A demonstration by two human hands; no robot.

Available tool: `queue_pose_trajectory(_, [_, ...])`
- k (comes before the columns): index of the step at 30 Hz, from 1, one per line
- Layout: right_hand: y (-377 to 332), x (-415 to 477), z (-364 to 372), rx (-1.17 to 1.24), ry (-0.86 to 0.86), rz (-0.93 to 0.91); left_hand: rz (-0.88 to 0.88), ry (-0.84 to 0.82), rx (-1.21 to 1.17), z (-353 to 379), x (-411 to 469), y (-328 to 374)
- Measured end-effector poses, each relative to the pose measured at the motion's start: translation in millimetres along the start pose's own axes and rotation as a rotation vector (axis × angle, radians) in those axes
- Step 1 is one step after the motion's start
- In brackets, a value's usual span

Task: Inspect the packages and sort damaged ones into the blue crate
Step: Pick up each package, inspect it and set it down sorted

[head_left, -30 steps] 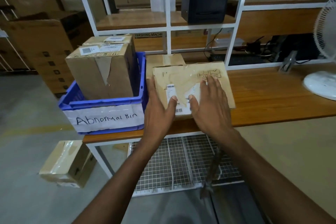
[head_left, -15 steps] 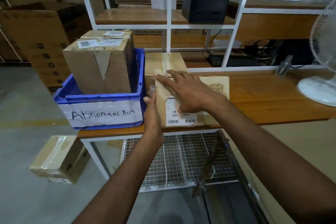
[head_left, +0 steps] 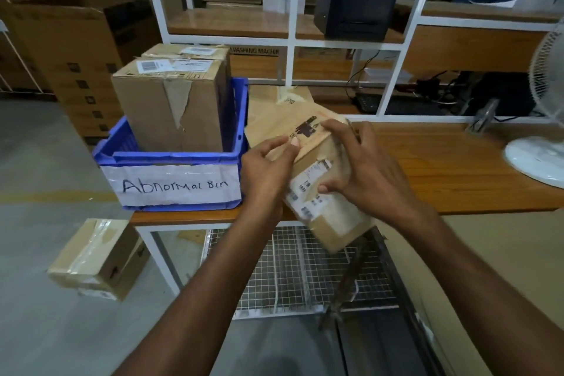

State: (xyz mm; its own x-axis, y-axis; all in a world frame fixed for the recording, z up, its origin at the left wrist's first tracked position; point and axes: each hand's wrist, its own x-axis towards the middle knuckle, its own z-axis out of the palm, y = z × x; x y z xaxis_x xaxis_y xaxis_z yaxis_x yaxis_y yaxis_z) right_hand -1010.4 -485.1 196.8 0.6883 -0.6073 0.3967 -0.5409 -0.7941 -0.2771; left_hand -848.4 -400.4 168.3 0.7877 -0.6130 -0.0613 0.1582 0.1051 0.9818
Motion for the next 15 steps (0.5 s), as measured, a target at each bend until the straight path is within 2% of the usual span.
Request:
queue_pose_trajectory(2, [6.0, -14.4, 19.6, 0.069, 0.063, 0.069, 0.130, -0.012, 0.176, -1.1, -6.1, -1.2])
queue_pose_trajectory(5, [12.8, -33.9, 53.6, 0.108, 0.130, 0.119, 0.227, -0.034, 0.387, -3.9, -14.2, -13.3])
queue_pose_trajectory(11, [9.4, -51.5, 85.3, 0.210, 0.196, 0.194, 0.308, -0.133, 0.581, -16.5, -16.3, -29.8])
queue_pose_trajectory(15, [8.2, -43.2, 78.2, 0.068, 0.148, 0.158, 0.391, -0.246, 0.791, -19.8, -7.1, -26.1])
